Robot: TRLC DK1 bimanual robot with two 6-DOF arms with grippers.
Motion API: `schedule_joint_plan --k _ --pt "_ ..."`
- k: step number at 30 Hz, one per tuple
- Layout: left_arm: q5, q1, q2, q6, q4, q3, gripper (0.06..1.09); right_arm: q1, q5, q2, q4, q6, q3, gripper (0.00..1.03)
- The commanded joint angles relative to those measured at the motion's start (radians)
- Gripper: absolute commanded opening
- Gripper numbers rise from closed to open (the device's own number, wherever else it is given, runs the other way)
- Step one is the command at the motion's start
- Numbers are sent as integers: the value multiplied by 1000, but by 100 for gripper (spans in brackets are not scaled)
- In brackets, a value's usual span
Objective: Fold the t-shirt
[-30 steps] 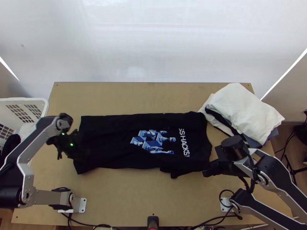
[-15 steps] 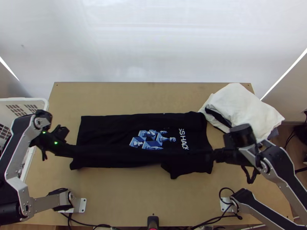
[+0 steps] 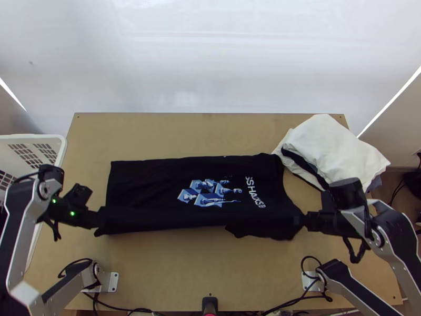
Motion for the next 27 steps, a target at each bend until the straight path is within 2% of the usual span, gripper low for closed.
schedule_joint_plan --k 1,6,13,21,27 --pt "14 -108 -197 -16 8 -102 9 103 2 -71 -44 109 4 3" --pt "11 -208 -371 -54 3 -136 9 221 2 -103 -65 198 19 3" --pt "4 -208 -441 -53 9 -141 9 213 8 -120 -61 198 18 3" --pt "1 -179 -223 -33 28 -139 9 206 39 -19 36 186 32 3" --pt "11 -153 -131 67 84 -125 9 204 56 41 90 146 65 3"
